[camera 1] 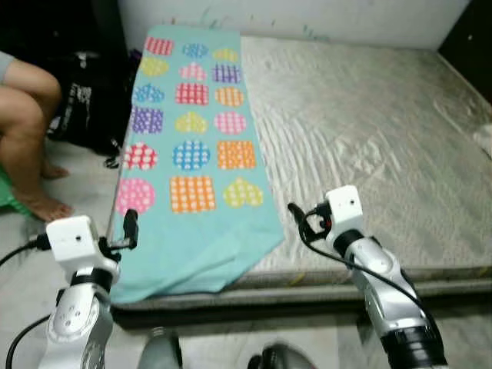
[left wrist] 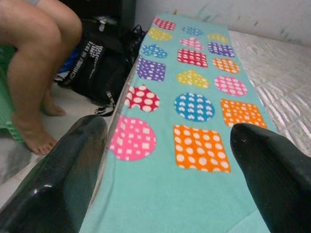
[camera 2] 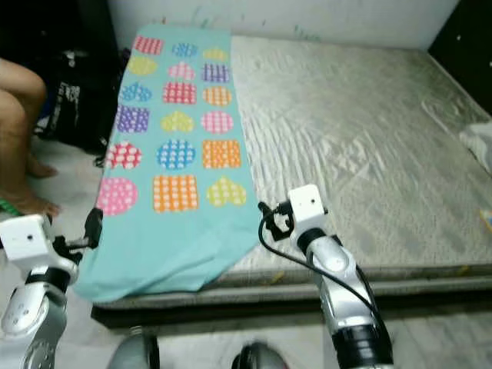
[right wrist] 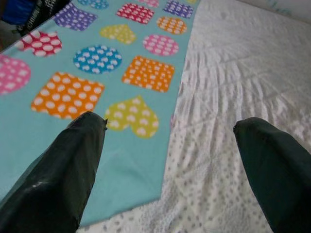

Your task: Clean up the room

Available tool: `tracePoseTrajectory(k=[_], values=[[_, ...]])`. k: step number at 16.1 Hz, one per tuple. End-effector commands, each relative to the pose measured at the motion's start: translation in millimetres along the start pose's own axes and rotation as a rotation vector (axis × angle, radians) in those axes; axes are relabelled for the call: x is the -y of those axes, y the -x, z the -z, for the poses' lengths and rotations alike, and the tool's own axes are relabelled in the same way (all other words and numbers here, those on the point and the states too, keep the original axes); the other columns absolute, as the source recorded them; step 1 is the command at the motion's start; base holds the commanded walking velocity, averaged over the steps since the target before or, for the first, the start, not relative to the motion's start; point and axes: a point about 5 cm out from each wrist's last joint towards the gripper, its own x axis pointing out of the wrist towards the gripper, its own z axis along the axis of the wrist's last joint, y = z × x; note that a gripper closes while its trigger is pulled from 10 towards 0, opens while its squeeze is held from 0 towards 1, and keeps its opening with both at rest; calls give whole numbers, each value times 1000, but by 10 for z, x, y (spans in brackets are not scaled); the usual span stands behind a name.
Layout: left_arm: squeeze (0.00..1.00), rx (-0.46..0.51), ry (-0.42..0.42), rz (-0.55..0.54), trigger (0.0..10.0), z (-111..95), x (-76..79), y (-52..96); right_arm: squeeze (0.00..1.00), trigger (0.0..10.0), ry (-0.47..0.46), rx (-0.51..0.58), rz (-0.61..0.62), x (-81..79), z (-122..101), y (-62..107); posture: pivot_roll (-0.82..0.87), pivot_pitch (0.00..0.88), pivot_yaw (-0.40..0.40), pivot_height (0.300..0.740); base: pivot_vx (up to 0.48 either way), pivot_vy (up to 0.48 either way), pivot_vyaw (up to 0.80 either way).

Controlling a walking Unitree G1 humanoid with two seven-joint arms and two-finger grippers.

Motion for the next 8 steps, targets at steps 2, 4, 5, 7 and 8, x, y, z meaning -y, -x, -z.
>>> tracePoseTrajectory(k=[2, 4, 5, 7, 8], values=[[0, -9, -5, -6, 10000, 15, 2, 3, 0, 10000, 5, -9, 2, 35, 9, 18, 62, 164, -121, 585, 0, 0, 0], [0, -8, -4, -10, 10000, 12, 0, 5, 0, 10000, 7, -7, 0, 33, 2, 11, 62, 165, -123, 565, 0, 0, 0], [0, -6, -5, -13, 10000, 9, -2, 2, 0, 10000, 7, -6, -1, 34, -2, 6, 62, 166, -122, 560, 0, 0, 0], [0, 2, -10, -25, 10000, 1, -10, -5, 0, 10000, 7, -4, -1, 39, -8, -4, 62, 167, -123, 560, 0, 0, 0], [0, 5, -5, -26, 10000, -3, -12, -6, 0, 10000, 13, -5, -2, 45, -11, -10, 62, 167, -123, 560, 0, 0, 0]])
